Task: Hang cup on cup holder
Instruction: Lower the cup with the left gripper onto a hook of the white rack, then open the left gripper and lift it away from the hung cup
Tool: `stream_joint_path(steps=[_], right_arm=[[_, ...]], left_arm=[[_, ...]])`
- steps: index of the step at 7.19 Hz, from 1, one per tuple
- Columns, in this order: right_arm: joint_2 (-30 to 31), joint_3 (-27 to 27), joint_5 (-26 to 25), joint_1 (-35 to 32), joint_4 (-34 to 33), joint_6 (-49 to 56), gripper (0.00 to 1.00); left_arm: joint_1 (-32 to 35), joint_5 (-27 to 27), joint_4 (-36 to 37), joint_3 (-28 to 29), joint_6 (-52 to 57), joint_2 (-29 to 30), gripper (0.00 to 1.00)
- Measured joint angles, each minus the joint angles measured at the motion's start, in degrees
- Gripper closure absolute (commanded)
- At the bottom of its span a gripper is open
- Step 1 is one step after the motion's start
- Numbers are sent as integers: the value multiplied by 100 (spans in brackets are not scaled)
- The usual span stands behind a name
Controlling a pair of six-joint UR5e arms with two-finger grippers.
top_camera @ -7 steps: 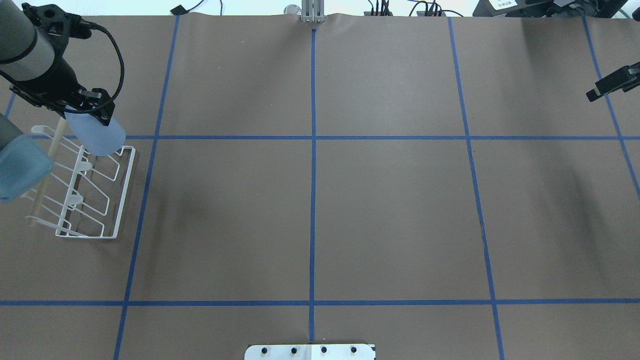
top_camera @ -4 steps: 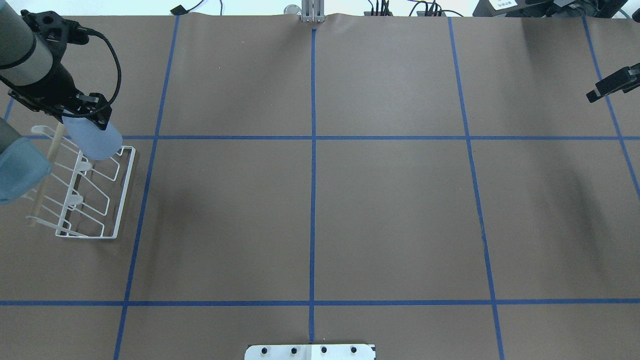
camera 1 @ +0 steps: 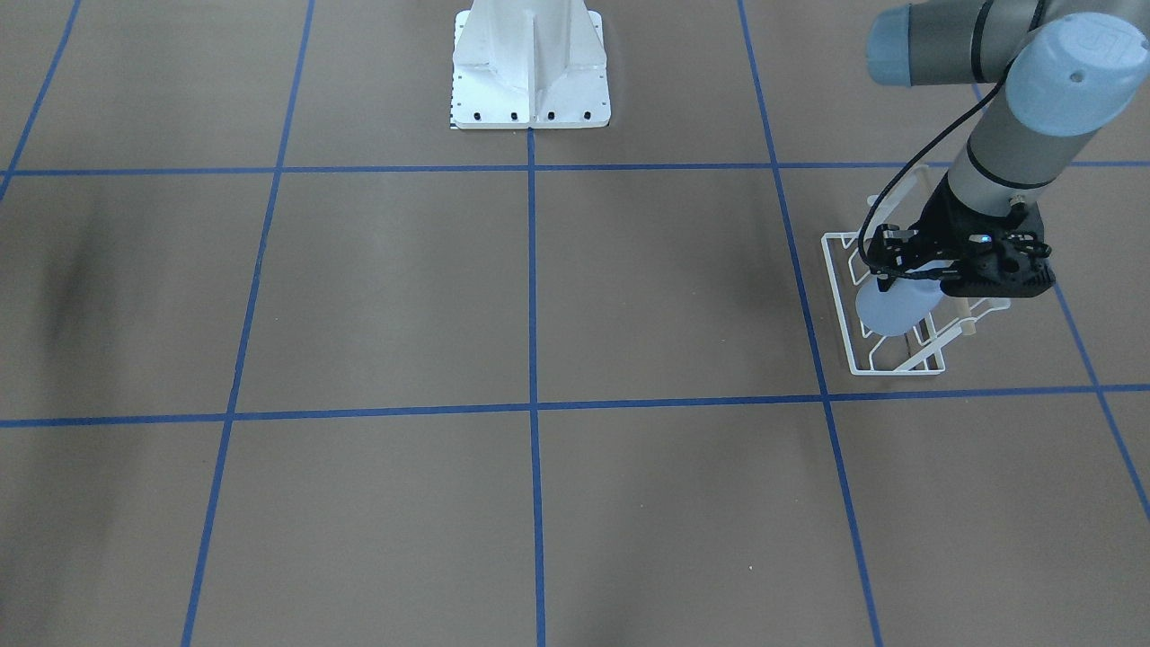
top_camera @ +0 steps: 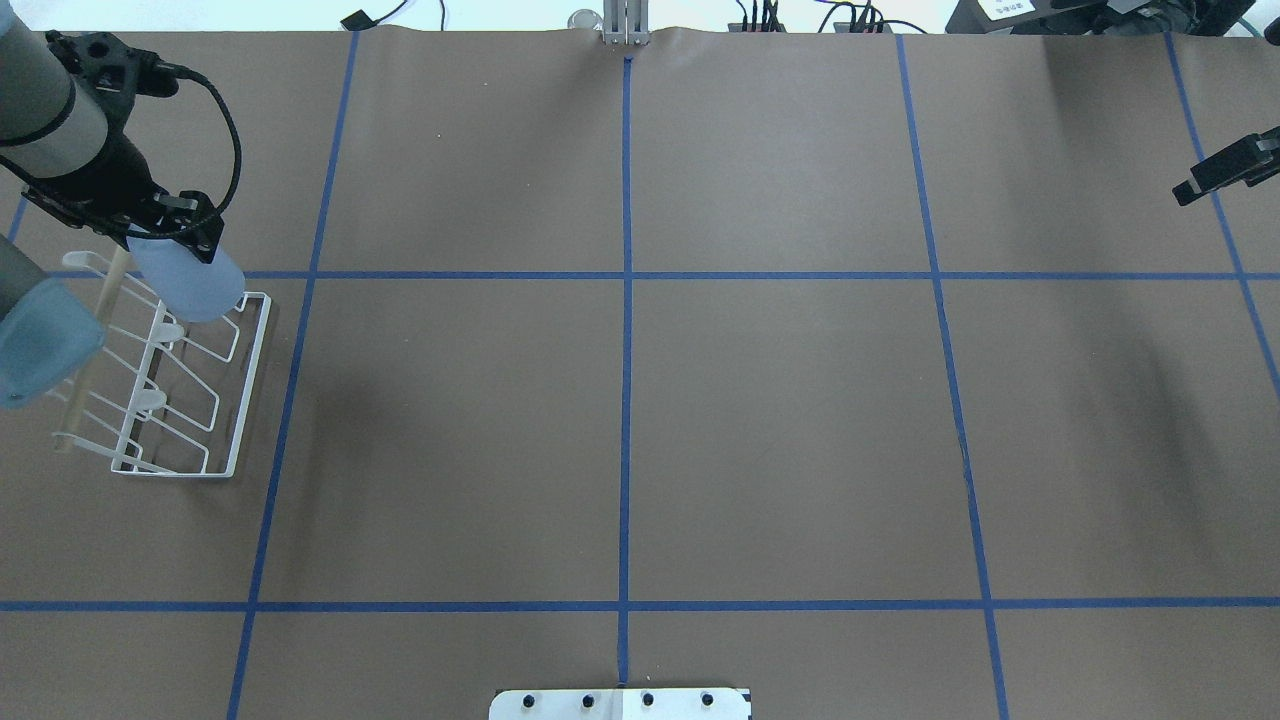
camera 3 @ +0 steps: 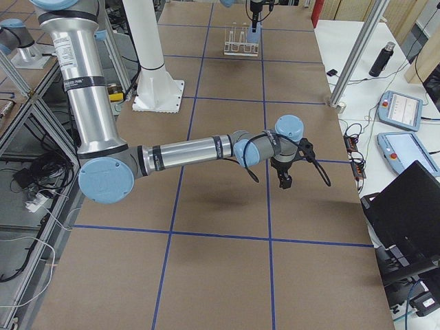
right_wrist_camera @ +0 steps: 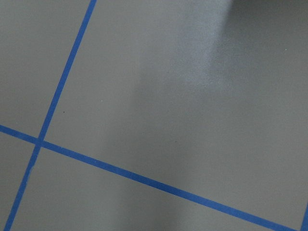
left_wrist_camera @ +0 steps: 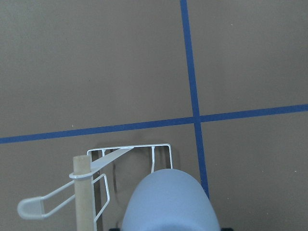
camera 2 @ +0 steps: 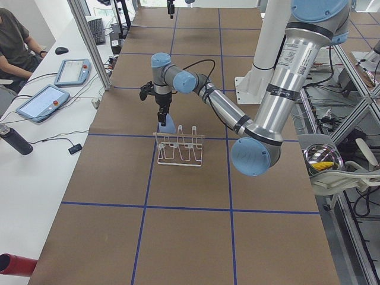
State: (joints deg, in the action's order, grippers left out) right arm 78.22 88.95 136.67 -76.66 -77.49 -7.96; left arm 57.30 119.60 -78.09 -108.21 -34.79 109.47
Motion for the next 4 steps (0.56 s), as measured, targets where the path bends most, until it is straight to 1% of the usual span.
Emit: stream_joint_path(steps=[1,2,3,4], right_arm=[[0,0,0,13,0,-4,0],[0,0,0,22,3,-9,0],[0,0,0,25,4,-11,0],[0,0,0,28,5,-12,0]], left_arm=[[-4,3,-109,81,-9,-15,100],[-6,42,-197,148,-11,-26,55],[-7,127,-259,207,-9,-42,2],[-8,193,-323,249,-7,-62,2]])
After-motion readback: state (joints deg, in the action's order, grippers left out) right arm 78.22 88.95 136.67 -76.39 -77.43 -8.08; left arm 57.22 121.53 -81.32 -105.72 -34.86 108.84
